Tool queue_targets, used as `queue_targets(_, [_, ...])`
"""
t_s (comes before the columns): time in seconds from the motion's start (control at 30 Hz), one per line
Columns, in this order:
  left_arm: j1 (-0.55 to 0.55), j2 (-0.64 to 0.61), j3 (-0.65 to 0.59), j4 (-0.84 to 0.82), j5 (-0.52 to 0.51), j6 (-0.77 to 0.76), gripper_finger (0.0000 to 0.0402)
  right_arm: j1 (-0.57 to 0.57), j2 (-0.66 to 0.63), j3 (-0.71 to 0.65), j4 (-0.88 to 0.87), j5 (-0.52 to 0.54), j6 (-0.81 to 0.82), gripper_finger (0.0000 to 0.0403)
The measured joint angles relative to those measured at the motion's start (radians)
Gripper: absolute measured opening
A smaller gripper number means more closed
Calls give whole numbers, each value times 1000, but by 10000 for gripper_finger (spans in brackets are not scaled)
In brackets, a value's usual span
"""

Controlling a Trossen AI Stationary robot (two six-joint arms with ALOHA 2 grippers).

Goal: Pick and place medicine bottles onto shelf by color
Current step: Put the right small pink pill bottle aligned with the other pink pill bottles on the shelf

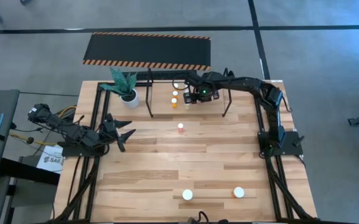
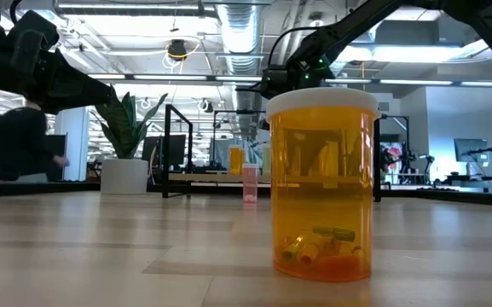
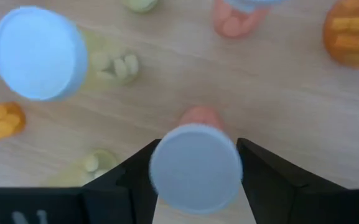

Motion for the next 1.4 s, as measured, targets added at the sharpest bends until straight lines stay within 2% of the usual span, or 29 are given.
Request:
queue_targets(0.33, [0,0,0,0,0,0,208,-1,0,0,6,22,90,217])
queue_targets(1.1, [0,0,0,0,0,0,208,-22,0,0,75,73,85,159])
queue_targets(1.4, [0,0,0,0,0,0,208,-22,0,0,89,96,83,152])
